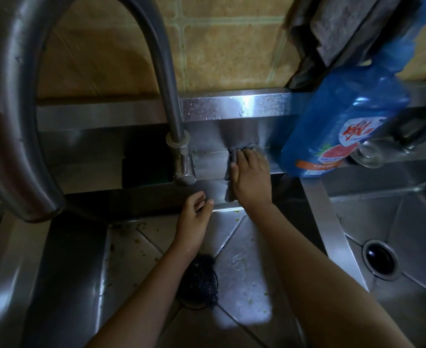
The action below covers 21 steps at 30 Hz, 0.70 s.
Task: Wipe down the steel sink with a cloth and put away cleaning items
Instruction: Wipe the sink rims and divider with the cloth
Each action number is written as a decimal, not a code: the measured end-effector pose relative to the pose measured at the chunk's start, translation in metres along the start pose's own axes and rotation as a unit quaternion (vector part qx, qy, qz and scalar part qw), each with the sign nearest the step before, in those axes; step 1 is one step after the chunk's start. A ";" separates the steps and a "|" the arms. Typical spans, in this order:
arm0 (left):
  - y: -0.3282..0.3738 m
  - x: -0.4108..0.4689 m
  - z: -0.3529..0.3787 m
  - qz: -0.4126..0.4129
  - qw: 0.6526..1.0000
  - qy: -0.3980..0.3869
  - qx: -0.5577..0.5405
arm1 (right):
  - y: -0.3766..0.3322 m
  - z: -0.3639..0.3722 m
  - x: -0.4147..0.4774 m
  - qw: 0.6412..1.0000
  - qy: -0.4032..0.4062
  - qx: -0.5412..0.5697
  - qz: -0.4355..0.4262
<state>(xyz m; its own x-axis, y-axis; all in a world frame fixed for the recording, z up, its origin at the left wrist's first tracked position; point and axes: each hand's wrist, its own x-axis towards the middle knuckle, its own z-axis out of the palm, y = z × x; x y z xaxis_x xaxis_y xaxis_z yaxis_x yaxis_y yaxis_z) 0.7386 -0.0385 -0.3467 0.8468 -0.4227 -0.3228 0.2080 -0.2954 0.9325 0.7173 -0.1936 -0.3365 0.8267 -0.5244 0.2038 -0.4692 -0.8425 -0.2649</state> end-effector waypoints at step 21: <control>0.027 0.007 0.035 0.159 0.980 0.031 0.114 | 0.040 -0.013 -0.001 0.999 -0.050 -0.001 0.003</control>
<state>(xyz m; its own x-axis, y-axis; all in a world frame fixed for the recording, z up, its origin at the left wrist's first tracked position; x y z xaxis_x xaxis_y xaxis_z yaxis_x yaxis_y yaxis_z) 0.7324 -0.0795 -0.3295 0.8806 -0.4739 -0.0047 -0.1805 -0.3445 0.9213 0.6934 -0.2282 -0.3356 0.8508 -0.5143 0.1076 -0.4743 -0.8398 -0.2641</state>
